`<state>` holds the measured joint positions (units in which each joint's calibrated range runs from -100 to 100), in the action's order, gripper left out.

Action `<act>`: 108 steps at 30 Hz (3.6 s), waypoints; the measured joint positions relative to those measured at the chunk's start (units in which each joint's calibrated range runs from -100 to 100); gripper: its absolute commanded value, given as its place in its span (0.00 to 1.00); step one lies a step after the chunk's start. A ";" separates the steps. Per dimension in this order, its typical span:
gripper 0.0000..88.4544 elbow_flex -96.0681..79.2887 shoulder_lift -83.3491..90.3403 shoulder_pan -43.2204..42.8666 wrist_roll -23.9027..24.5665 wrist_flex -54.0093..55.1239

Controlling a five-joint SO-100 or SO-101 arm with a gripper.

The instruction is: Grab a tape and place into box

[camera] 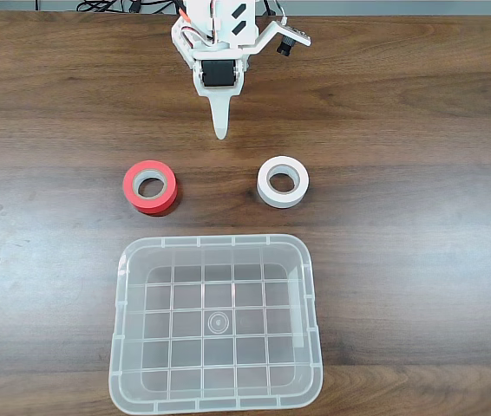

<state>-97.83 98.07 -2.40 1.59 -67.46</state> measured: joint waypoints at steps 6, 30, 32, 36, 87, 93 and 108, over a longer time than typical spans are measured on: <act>0.02 0.00 0.00 0.00 0.00 0.00; 0.02 0.00 0.00 -8.94 0.00 3.22; 0.02 0.00 0.00 -9.02 0.00 3.22; 0.02 0.00 0.00 -9.02 0.00 3.22; 0.02 79.06 -102.72 -14.95 0.00 3.22; 0.10 79.15 -104.81 -14.95 0.00 3.31; 0.31 79.24 -105.48 -18.33 0.00 3.90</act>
<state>-18.59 -7.41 -20.74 1.59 -63.56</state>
